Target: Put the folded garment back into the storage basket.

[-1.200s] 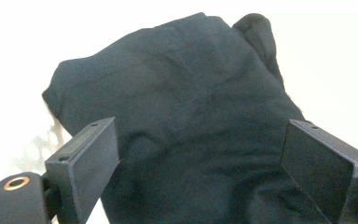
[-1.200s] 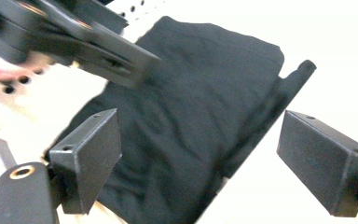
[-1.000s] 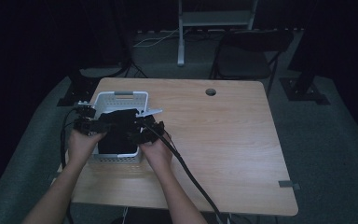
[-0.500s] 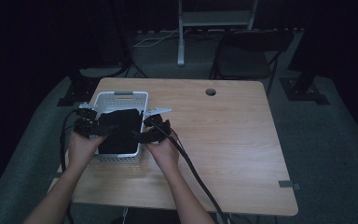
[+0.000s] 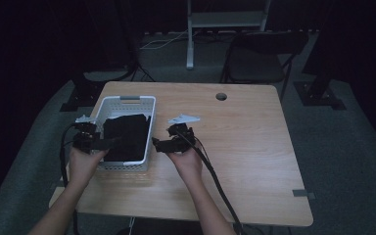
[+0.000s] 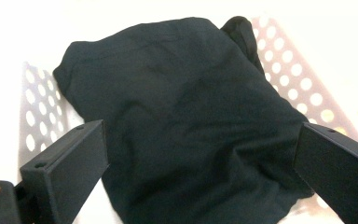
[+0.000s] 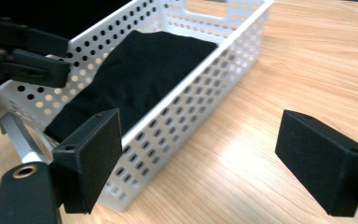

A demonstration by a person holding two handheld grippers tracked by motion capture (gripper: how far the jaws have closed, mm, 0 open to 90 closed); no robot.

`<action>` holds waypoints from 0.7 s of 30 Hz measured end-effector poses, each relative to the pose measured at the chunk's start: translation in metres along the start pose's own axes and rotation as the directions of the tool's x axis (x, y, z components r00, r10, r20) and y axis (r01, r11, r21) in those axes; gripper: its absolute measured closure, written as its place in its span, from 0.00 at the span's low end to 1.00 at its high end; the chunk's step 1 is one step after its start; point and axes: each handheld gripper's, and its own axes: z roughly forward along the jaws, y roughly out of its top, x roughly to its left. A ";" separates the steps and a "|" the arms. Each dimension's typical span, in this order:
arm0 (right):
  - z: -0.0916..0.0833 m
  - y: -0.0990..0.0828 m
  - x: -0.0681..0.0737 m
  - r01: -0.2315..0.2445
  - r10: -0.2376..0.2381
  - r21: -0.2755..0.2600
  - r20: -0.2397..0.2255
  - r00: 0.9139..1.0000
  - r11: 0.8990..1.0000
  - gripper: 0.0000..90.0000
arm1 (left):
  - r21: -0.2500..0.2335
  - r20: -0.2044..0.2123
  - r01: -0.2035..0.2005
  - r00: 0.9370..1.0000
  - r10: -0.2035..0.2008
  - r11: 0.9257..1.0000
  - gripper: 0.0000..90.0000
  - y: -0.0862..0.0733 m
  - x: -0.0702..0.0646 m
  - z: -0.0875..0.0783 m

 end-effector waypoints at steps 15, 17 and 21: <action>-0.037 -0.037 -0.049 -0.099 0.099 -0.011 0.071 0.992 0.995 0.16 | -0.103 0.008 -0.052 0.999 0.053 0.993 0.04 -0.027 -0.009 -0.022; -0.041 -0.040 -0.050 -0.101 0.102 -0.014 0.070 0.992 0.995 0.16 | -0.116 -0.001 -0.054 0.999 0.054 0.992 0.04 -0.030 -0.010 -0.024; -0.055 -0.050 -0.051 -0.072 0.073 -0.018 0.084 0.994 0.997 0.16 | -0.161 -0.003 -0.051 0.999 0.051 0.986 0.04 -0.041 -0.008 -0.035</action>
